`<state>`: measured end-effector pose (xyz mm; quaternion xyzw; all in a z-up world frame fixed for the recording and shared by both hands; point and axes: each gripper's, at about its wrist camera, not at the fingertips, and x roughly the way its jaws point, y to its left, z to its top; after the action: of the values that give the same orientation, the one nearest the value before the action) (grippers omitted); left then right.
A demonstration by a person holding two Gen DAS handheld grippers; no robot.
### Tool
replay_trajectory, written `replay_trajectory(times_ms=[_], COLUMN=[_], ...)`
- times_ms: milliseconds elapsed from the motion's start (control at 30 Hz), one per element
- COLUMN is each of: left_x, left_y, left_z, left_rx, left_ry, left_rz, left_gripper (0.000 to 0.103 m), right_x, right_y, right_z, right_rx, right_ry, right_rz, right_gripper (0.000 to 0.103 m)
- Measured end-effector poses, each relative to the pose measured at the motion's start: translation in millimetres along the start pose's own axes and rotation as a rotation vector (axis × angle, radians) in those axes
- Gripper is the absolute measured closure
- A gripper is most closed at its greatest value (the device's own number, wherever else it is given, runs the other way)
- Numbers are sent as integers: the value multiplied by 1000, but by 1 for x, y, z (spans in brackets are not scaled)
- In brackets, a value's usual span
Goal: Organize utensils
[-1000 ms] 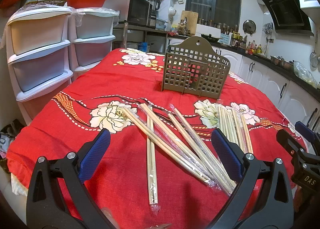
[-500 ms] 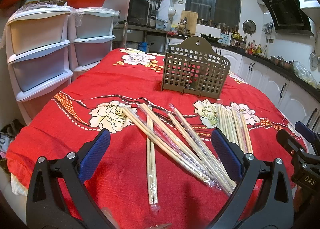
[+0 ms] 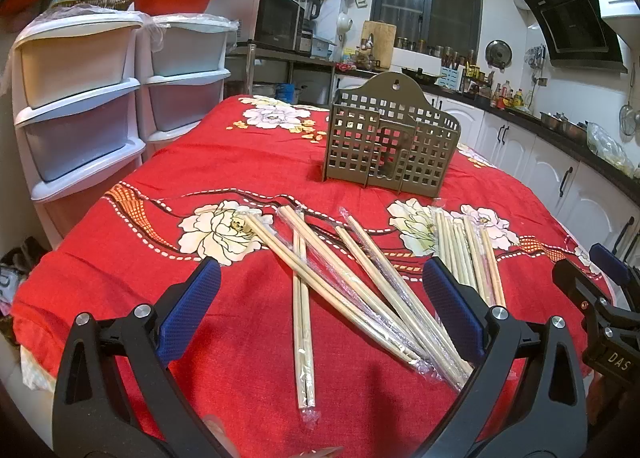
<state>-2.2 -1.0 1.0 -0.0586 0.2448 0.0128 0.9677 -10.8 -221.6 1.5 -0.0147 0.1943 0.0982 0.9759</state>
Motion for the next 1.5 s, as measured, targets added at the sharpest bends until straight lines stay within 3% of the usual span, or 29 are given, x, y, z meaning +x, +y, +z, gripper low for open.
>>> replay_trajectory(times_ms=[400,700,867,1000,1167,1300,1500], left_x=[5,16,19,30,47,59,79], left_y=[4,28,46,49,53,59,60], left_z=[-2,4,10,16,21,24,37], left_rx=[-12,-83,-140,-114,-108,-137,-143], left_ry=[19,67,59,92,149,175,229], left_rz=[-9,-11,-47,9,1,-27,-80], left_gripper=[10,10,10,10,10,11,21], right_x=[3,20,39,56,75,88,115], right_y=[-2,-1,-7,-11,-14,-17,-31], right_z=[-2,13,21,22,24,30,42], right_rx=[-10,-15,5,11,9,-3,37], right_ry=[16,50,107,158,207,234,295], right_rz=[15,48,70,76,77,75,113], right_gripper=[6,6,6,6,7,14,26])
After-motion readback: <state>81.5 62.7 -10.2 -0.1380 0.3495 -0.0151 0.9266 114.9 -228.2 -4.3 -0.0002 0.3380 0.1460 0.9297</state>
